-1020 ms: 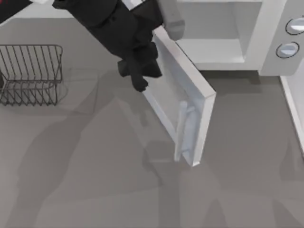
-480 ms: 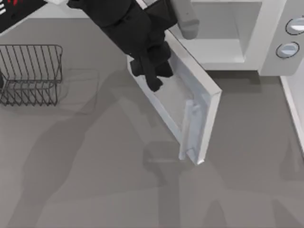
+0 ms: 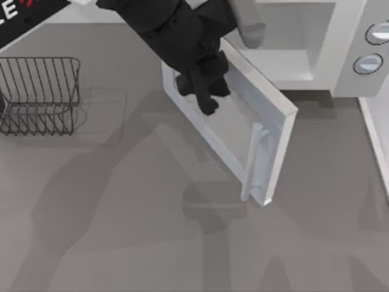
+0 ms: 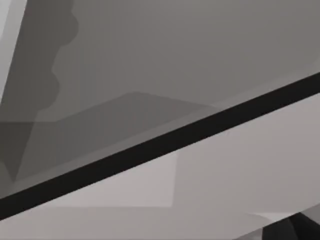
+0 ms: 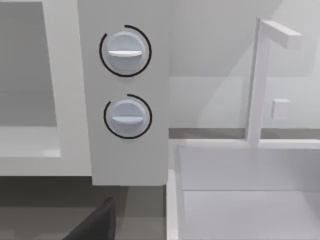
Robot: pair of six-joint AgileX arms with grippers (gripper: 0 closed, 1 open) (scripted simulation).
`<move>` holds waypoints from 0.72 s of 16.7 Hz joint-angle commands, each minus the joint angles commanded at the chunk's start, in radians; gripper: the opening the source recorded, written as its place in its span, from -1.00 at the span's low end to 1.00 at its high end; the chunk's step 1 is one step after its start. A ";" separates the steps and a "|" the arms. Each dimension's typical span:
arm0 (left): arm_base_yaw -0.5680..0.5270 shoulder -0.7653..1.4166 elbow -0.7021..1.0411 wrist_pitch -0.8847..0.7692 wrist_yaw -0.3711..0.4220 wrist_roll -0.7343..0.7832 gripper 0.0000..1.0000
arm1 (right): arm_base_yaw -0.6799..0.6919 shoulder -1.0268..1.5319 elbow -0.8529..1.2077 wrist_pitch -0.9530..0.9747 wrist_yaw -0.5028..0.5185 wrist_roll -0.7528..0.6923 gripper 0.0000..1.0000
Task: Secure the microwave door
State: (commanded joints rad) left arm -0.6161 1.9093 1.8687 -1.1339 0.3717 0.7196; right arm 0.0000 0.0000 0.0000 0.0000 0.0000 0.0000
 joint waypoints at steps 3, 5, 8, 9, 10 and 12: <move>-0.025 0.032 0.028 -0.007 -0.008 -0.026 -1.00 | 0.000 0.000 0.000 0.000 0.000 0.000 1.00; -0.035 0.039 0.047 -0.003 -0.013 -0.036 -1.00 | 0.000 0.000 0.000 0.000 0.000 0.000 1.00; -0.031 0.036 0.044 -0.002 -0.012 -0.035 -1.00 | 0.000 0.000 0.000 0.000 0.000 0.000 1.00; -0.032 0.037 0.045 -0.003 -0.012 -0.035 -1.00 | 0.000 0.000 0.000 0.000 0.000 0.000 1.00; -0.036 0.040 0.047 -0.006 -0.012 -0.038 -1.00 | 0.000 0.000 0.000 0.000 0.000 0.000 1.00; -0.048 0.056 0.051 -0.019 -0.011 -0.049 -1.00 | 0.000 0.000 0.000 0.000 0.000 0.000 1.00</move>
State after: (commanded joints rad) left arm -0.6638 1.9653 1.9195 -1.1531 0.3604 0.6708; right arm 0.0000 0.0000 0.0000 0.0000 0.0000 0.0000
